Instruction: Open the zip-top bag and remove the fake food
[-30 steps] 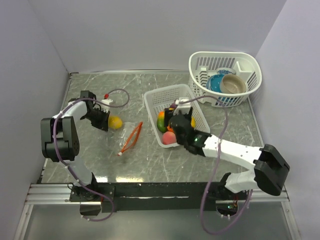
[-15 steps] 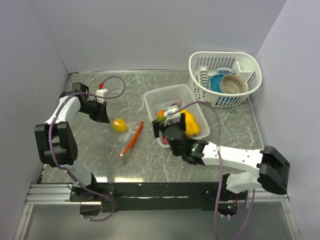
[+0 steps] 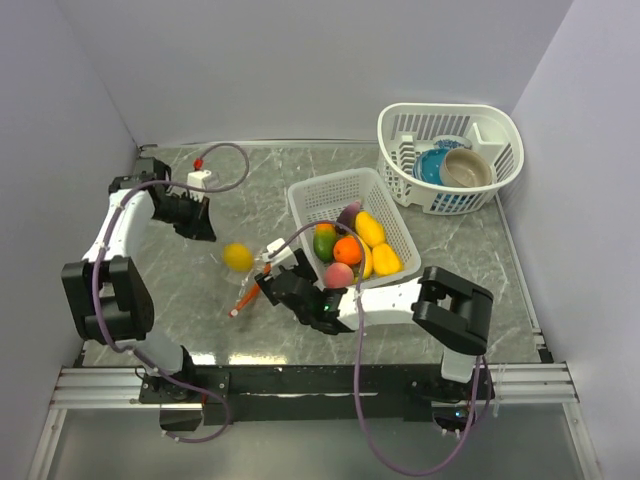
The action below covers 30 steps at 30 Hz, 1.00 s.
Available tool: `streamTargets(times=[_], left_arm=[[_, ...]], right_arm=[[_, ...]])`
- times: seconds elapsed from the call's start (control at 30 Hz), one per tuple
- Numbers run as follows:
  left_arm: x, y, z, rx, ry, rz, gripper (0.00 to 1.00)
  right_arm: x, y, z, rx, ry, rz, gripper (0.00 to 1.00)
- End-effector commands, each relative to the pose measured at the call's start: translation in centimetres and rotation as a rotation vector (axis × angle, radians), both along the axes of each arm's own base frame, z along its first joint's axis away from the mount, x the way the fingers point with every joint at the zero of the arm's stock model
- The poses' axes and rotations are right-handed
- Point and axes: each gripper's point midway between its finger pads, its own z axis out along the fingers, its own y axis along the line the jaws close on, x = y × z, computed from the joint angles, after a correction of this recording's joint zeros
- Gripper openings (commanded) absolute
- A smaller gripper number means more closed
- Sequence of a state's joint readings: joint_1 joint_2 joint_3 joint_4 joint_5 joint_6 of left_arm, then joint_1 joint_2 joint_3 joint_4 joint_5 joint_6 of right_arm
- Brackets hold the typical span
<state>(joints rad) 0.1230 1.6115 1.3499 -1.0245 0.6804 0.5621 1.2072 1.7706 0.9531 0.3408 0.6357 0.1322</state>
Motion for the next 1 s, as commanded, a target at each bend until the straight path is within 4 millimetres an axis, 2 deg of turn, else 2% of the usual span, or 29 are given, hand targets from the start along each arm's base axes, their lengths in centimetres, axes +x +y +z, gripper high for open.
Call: streamTargets(times=[0.0, 0.13, 0.3, 0.47, 0.67, 0.77, 0.9, 0.97], left_arm=[[-0.8, -1.2, 4.9, -0.055, -0.099, -0.056, 0.01], [-1.0, -1.4, 4.3, -0.06, -0.086, -0.055, 0.01], [-1.0, -0.8, 2.1, -0.031, -0.052, -0.041, 0.01], [-0.8, -0.1, -0.2, 0.015, -0.027, -0.028, 0.01], [-0.3, 0.0, -1.5, 0.014, -0.016, -0.014, 0.01], [-0.2, 0.4, -2.7, 0.03, 0.002, -0.002, 0.01], [1.2, 1.9, -5.5, 0.126, -0.007, 0.038, 0.01], [1.2, 2.5, -7.3, 0.161, 0.02, 0.054, 0.01]], right_arm=[[0.4, 2.2, 1.3, 0.078, -0.013, 0.019, 0.8], [0.4, 2.6, 0.8, 0.076, -0.003, 0.019, 0.81], [0.2, 3.6, 0.4, 0.089, 0.017, 0.047, 0.82], [-0.4, 5.3, -1.4, 0.093, 0.07, 0.107, 0.84], [-0.9, 8.0, -2.1, 0.12, 0.119, 0.187, 0.84], [-0.9, 8.6, -2.3, 0.129, 0.128, 0.199, 0.84], [-1.1, 8.1, -1.7, 0.139, 0.126, 0.188, 0.83], [-1.2, 6.9, -0.7, 0.162, 0.118, 0.173, 0.83]])
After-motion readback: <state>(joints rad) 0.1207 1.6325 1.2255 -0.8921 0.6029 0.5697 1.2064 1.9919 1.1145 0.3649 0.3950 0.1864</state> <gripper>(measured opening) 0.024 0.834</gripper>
